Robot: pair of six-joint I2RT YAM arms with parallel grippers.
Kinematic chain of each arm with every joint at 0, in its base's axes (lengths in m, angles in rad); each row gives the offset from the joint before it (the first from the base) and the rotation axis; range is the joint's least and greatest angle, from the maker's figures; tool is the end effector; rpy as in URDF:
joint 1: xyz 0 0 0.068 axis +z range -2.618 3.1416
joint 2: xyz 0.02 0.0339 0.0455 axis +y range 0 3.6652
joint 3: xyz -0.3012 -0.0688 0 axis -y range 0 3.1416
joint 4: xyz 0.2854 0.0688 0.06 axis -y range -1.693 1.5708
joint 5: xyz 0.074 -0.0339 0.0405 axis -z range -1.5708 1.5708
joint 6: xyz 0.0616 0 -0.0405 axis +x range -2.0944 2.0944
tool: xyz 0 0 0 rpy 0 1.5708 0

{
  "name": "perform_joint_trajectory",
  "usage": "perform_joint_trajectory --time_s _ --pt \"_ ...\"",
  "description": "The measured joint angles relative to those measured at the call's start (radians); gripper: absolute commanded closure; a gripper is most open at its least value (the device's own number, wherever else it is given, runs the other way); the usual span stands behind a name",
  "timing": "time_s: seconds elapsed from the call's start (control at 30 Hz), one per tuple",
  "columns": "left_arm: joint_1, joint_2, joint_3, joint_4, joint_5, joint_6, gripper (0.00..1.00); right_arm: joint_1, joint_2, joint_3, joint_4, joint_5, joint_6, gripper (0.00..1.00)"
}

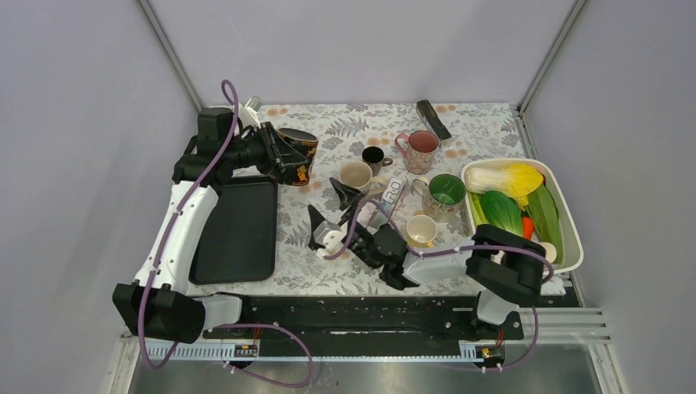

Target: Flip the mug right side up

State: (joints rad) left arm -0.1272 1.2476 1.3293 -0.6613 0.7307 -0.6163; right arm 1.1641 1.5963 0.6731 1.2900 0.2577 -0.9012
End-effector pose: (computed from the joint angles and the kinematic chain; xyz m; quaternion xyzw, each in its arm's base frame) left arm 0.2965 -0.0794 0.4165 -0.0341 0.8383 -0.4542 0.2997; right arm 0.1617 0.3358 0.2711 -0.4279 0.3788 0.0350 0.8199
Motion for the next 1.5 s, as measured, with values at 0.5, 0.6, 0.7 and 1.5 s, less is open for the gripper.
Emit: perform_joint_trajectory --time_s 0.5,0.6,0.7,1.5 --pt "0.006 0.002 -0.047 0.136 0.025 -0.194 1.0 0.079 0.305 0.382 0.124 0.381 -0.443 0.01" --pt "0.007 -0.002 -0.051 0.161 0.029 -0.207 1.0 0.074 0.34 0.418 0.141 0.381 -0.481 0.01" --pt "0.02 -0.005 -0.053 0.175 0.029 -0.216 1.0 0.07 0.363 0.433 0.145 0.381 -0.521 0.01" --pt "0.029 -0.074 -0.051 0.186 0.071 -0.293 1.0 0.066 0.072 0.064 0.146 0.131 -0.212 0.01"
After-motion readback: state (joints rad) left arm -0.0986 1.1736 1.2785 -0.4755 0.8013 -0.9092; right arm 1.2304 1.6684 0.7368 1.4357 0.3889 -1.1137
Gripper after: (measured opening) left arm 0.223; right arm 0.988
